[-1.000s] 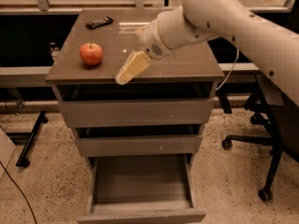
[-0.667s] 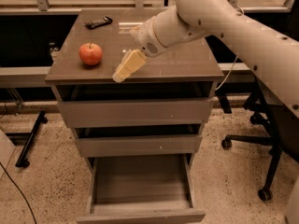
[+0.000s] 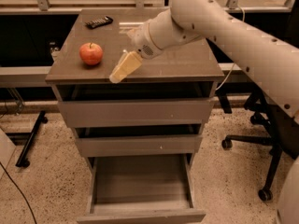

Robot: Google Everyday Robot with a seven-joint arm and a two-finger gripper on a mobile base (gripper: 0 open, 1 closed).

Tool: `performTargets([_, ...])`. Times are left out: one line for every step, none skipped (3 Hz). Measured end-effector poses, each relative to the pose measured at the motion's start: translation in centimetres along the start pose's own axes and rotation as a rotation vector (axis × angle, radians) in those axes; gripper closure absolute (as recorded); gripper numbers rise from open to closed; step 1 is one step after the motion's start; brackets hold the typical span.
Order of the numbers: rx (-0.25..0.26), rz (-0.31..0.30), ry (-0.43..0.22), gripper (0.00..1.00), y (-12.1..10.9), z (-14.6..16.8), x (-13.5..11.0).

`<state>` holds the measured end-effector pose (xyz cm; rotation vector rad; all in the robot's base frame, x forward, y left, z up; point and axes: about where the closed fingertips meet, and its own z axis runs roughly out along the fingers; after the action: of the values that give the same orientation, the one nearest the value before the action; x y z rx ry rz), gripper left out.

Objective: Place apple into bottom drawer

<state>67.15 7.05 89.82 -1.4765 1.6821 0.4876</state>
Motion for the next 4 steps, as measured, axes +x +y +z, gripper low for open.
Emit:
performTargets([0.006,0.012,-0.002,0.0,-0.8,2.6,0.1])
performTargets([0.023,0.03,-0.027,0.0,-1.8,5.2,-0.1])
performTargets([0.038,0.035,-0.085,0.0,-3.5,8.0,-1.2])
performTargets([0.044,0.039,-0.132,0.0,-4.8,9.5,-2.1])
